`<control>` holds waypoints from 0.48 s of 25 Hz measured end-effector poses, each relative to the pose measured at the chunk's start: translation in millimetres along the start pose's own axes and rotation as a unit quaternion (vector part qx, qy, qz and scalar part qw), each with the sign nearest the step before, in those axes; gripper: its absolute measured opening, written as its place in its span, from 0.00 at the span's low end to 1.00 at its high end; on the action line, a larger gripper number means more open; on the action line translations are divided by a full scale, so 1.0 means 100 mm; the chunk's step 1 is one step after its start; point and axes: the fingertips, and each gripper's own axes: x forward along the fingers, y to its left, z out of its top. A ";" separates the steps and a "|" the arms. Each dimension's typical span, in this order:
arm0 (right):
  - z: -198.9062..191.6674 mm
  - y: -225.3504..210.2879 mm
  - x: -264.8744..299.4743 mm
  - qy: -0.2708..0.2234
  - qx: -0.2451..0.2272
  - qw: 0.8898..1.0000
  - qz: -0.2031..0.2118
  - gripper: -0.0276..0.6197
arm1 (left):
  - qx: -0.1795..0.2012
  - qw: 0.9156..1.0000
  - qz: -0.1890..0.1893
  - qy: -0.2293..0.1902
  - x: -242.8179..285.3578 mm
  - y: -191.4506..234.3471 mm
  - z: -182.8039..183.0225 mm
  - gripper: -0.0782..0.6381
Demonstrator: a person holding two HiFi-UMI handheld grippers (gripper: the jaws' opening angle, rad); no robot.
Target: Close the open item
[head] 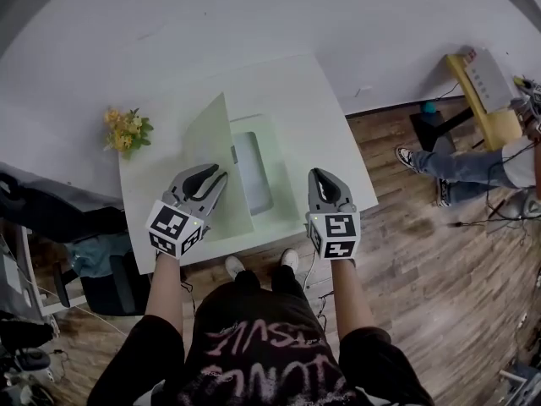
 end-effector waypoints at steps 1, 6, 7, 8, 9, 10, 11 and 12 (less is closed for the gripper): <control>-0.03 -0.04 0.00 0.001 0.002 1.000 -0.003 0.09 | 0.002 1.000 -0.007 0.006 0.07 -0.04 -0.01 0.24; -0.18 -0.18 -0.03 0.011 0.015 1.000 -0.010 0.09 | 0.021 0.998 -0.033 0.046 0.42 -0.24 -0.13 0.24; -0.21 -0.21 -0.03 0.012 0.019 1.000 -0.012 0.09 | 0.025 0.997 -0.037 0.055 0.48 -0.28 -0.16 0.24; -0.23 -0.23 -0.04 0.014 0.022 1.000 -0.013 0.09 | 0.026 0.997 -0.041 0.062 0.54 -0.31 -0.19 0.24; -0.26 -0.26 -0.05 0.016 0.024 0.999 -0.015 0.09 | 0.025 0.996 -0.045 0.068 0.59 -0.33 -0.23 0.24; -0.29 -0.29 -0.07 0.019 0.027 0.999 -0.019 0.09 | 0.022 0.996 -0.048 0.073 0.63 -0.36 -0.26 0.24; -0.32 -0.33 -0.09 0.021 0.031 0.999 -0.023 0.09 | 0.019 0.995 -0.052 0.078 0.68 -0.39 -0.29 0.24; -0.35 -0.38 -0.10 0.022 0.034 0.999 -0.027 0.09 | 0.016 0.995 -0.056 0.083 0.72 -0.41 -0.33 0.24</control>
